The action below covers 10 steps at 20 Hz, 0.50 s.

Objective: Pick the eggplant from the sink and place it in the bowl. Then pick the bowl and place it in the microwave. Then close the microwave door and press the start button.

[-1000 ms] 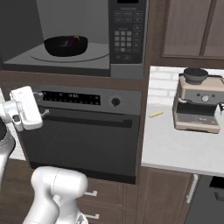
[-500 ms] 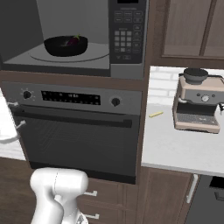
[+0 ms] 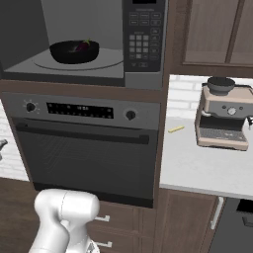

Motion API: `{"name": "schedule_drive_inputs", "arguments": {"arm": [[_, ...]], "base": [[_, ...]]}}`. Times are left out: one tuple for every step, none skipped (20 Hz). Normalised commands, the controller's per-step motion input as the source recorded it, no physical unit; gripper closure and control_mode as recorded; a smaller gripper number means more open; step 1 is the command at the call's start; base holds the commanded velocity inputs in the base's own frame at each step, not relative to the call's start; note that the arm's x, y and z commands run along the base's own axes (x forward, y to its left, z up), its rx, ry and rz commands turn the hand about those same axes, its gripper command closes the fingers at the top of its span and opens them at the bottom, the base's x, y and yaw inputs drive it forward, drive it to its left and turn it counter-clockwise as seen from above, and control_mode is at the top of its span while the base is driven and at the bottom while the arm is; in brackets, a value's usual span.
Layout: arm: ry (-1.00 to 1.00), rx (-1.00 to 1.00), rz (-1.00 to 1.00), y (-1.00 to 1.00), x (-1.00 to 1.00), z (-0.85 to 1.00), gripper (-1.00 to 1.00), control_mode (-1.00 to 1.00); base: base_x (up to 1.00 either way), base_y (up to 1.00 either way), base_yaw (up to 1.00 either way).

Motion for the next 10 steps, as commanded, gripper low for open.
{"name": "schedule_drive_inputs", "arguments": {"arm": [[-0.05,-0.05,0.0,1.0,0.0,-0.04,-1.0,-1.0],[-0.09,-0.02,0.0,1.0,0.0,-0.01,-1.0,-1.0],[-0.09,-0.01,0.0,1.0,0.0,-0.03,-1.0,-1.0],[-0.09,-0.02,0.0,1.0,0.0,-0.06,-1.0,-1.0],[-0.1,-0.01,0.0,1.0,0.0,-0.04,-1.0,-1.0],[-0.13,0.0,0.0,1.0,0.0,0.0,-1.0,-1.0],[-0.12,0.0,0.0,1.0,0.0,-0.01,-1.0,-1.0],[-0.09,0.0,0.0,1.0,0.0,-0.04,-1.0,-1.0],[-0.1,0.0,0.0,1.0,0.0,-0.04,-1.0,-1.0],[-0.11,0.0,0.0,1.0,0.0,0.0,-1.0,-1.0]], "base": [[0.0,0.0,0.0],[0.0,0.0,0.0],[0.0,0.0,0.0],[0.0,0.0,0.0],[0.0,0.0,0.0],[0.0,0.0,0.0],[0.0,0.0,0.0],[0.0,0.0,0.0],[0.0,0.0,0.0],[0.0,0.0,0.0]]}}
